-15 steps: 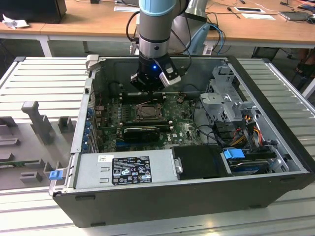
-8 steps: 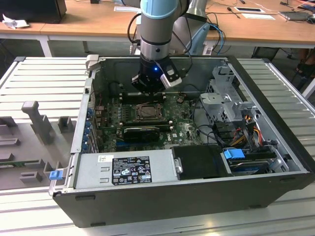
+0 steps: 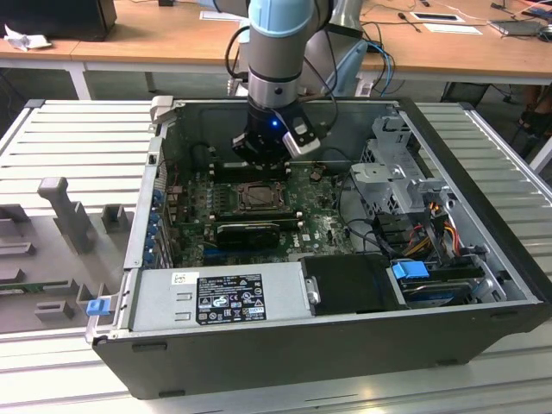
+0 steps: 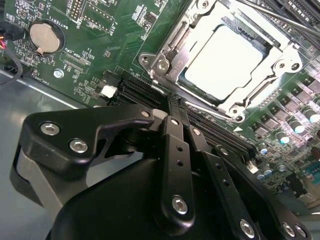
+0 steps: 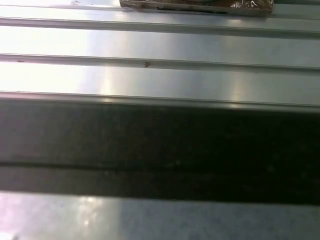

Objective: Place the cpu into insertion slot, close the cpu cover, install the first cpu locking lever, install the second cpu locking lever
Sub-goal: 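Install the first cpu locking lever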

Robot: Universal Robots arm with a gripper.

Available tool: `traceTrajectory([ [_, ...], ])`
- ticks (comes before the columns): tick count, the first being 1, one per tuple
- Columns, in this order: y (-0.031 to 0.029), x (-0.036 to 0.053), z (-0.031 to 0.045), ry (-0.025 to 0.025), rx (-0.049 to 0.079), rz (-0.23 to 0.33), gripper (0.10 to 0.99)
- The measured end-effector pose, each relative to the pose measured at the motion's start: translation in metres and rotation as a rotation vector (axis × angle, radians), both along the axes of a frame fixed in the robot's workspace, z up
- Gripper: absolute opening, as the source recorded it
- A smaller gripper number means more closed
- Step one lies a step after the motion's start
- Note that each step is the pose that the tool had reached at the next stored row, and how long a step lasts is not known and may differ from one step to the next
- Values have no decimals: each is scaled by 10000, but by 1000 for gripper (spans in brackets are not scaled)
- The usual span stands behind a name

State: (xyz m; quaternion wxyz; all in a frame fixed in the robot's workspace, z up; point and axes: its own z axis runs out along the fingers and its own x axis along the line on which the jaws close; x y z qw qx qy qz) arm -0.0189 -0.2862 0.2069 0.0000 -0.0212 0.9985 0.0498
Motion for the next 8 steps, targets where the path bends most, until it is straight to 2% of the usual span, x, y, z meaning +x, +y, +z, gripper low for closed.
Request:
traceTrajectory([
  [8,0,18,-22,0,-74,0,106],
])
